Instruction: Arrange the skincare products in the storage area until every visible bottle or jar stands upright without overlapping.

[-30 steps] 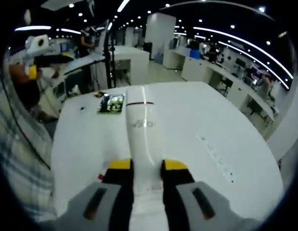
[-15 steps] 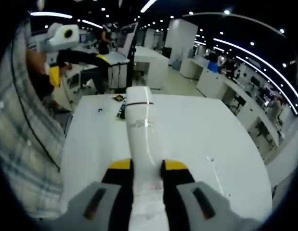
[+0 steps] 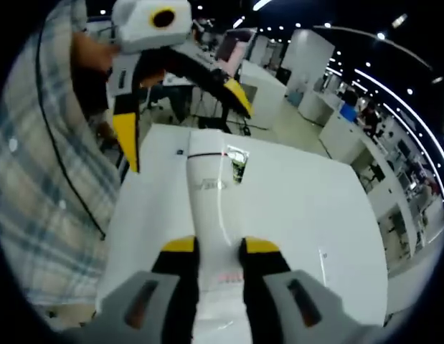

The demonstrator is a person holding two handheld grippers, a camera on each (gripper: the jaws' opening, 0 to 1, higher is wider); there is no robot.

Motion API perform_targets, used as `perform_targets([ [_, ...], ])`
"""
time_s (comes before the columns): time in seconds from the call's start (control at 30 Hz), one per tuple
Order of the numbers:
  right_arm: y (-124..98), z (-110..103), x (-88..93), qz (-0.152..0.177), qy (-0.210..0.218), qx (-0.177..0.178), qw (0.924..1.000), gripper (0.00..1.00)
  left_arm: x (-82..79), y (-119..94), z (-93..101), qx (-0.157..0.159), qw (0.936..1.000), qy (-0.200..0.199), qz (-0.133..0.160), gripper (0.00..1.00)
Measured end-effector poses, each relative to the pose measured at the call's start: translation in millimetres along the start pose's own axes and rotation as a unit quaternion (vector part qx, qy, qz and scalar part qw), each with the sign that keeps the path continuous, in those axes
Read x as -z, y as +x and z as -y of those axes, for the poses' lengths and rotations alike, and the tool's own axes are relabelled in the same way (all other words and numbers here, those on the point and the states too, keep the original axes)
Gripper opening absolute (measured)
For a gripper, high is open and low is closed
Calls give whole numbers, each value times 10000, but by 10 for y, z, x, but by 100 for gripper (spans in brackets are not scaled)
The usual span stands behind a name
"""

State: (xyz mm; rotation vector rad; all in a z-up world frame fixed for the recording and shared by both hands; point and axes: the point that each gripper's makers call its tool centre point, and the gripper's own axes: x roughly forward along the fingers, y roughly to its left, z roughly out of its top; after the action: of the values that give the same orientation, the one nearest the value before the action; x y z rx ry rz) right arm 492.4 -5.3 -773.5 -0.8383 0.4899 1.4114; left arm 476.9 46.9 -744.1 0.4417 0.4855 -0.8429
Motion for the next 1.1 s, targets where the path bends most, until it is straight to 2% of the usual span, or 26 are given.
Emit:
perform_targets([
  [0.07,16,-45,7,-134,-176,-24,9998,20,14,83,80,218,9988,289,-337,80],
  [0.13,34,-99,0,-202,-242,-67,9995,20,-27,179,184,457,9968,476,-440,77],
  [0.27,52,-187,-27,-253,-330,-161,9990,20,-22,331,309,658,9938,577,-680,63],
  [0.33,55,-214,-29,-304,-391,-178,9986,20,-14,376,302,556,9929,719,-764,61],
  [0.4,52,-243,-35,-352,-447,-197,9982,20,22,427,352,651,9903,814,-918,60],
  [0.47,46,-263,-46,-366,-447,-201,9981,20,148,455,419,858,9838,846,-1329,55],
  [0.57,39,-294,-54,-435,-542,-199,9974,20,238,490,432,897,9782,1024,-1570,49],
  [0.63,41,-315,-59,-494,-626,-201,9966,20,275,521,478,998,9766,973,-1639,48],
  [0.67,42,-321,-64,-502,-645,-204,9964,20,293,527,520,1134,9749,949,-1662,45],
  [0.7,45,-331,-79,-497,-659,-216,9964,20,284,539,528,1146,9761,933,-1595,39],
  [0.73,45,-339,-97,-471,-657,-223,9965,20,281,538,531,1157,9760,950,-1579,38],
  [0.8,53,-369,-123,-450,-658,-257,9965,20,302,528,536,1161,9764,839,-1614,36],
  [0.97,89,-413,-169,-392,-713,-315,9962,20,399,535,550,1096,9755,915,-1672,32],
  [1.1,105,-441,-208,-321,-724,-361,9962,20,437,521,552,1109,9773,702,-1663,27],
])
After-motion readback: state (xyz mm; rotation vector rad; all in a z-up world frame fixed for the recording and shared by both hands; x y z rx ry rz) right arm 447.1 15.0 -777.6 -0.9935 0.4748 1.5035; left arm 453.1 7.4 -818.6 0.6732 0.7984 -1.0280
